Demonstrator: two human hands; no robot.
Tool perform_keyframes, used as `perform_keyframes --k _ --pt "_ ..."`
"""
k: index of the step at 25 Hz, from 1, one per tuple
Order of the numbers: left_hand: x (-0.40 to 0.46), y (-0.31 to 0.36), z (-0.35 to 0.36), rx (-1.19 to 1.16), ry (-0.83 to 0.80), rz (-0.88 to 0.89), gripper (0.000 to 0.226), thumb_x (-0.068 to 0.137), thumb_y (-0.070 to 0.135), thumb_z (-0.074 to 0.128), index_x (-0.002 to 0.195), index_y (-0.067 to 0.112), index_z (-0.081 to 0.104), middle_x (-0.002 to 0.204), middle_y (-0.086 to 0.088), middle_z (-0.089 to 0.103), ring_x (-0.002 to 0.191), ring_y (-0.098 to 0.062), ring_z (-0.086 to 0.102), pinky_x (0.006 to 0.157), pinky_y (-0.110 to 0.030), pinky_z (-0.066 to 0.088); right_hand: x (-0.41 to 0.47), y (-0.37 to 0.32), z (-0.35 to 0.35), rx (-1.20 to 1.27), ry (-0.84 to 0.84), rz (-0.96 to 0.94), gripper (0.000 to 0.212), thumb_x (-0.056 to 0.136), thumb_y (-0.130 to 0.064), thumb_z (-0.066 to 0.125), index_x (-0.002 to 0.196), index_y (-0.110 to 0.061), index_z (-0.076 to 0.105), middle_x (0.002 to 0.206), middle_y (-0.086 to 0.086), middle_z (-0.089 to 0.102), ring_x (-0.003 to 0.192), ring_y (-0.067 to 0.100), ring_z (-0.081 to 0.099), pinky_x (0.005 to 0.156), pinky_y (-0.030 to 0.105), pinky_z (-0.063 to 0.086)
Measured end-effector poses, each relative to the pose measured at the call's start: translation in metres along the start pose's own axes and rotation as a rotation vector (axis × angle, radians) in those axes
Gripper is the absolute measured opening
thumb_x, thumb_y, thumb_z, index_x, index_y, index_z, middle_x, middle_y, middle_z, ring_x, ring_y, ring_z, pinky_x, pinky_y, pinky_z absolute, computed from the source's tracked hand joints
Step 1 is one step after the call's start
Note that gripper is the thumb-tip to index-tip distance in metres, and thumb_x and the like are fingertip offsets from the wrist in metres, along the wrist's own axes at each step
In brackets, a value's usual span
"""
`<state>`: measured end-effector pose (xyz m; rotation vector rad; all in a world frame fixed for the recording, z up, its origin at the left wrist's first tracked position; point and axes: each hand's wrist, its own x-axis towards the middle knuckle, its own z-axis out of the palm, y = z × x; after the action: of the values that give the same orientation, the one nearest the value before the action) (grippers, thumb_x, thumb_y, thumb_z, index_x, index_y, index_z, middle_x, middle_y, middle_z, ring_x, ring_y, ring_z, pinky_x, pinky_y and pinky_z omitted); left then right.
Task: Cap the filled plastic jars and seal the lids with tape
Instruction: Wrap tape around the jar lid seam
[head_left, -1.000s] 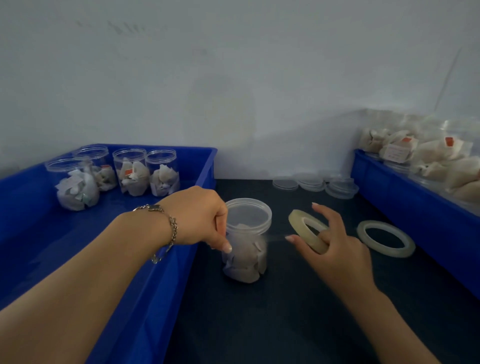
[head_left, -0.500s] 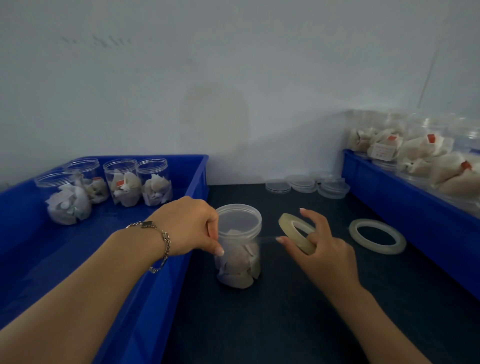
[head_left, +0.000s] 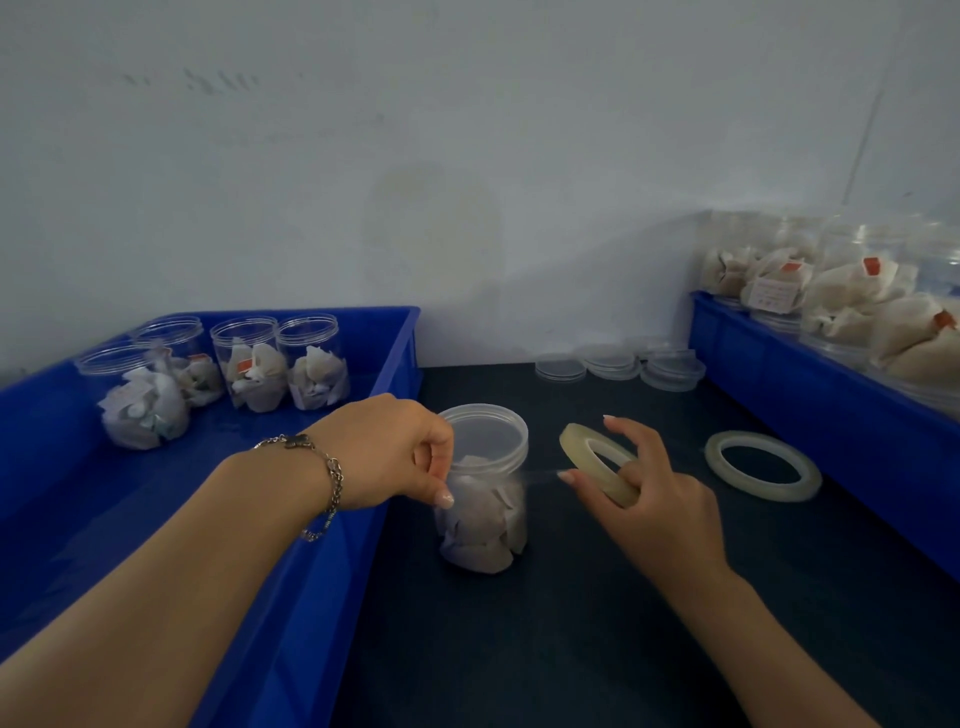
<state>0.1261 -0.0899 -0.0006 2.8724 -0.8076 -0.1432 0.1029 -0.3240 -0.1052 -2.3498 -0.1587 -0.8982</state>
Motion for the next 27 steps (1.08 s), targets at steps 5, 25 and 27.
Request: perform_keyframes --k 5,25,27 --pt "-0.0017 0.0017 -0.0027 0.003 -0.057 0.012 0.018 0.078 0.037 0.071 0.073 0.03 0.056 0.085 0.009 0.067 0.079 -0.001 0.059 0.076 -0.018 0.045 -0.0001 -0.0038 -0.0011 0.016 0.009 -0.014 0.078 0.071 -0.074 0.039 0.126 -0.02 0.052 0.053 -0.019 0.041 0.044 -0.002 0.043 0.046 0.012 0.029" --pt "-0.0078 -0.0016 -0.0084 -0.027 -0.203 -0.01 0.021 0.084 0.032 0.067 0.069 0.032 0.052 0.099 0.016 0.062 0.1 -0.005 0.052 0.097 -0.036 0.042 -0.0042 -0.0047 0.0038 0.058 -0.001 -0.111 0.074 0.074 -0.07 0.044 0.124 -0.017 0.054 0.055 -0.011 0.054 0.043 0.0 0.046 0.046 0.012 0.034" --pt "-0.0083 -0.0015 -0.0089 -0.01 -0.212 -0.015 0.021 0.084 0.033 0.067 0.069 0.032 0.052 0.102 0.017 0.062 0.104 -0.006 0.052 0.099 -0.039 0.042 -0.004 -0.005 0.0038 0.061 -0.004 -0.119 0.073 0.074 -0.07 0.045 0.124 -0.017 0.054 0.056 -0.009 0.057 0.044 0.005 0.051 0.047 0.013 0.037"
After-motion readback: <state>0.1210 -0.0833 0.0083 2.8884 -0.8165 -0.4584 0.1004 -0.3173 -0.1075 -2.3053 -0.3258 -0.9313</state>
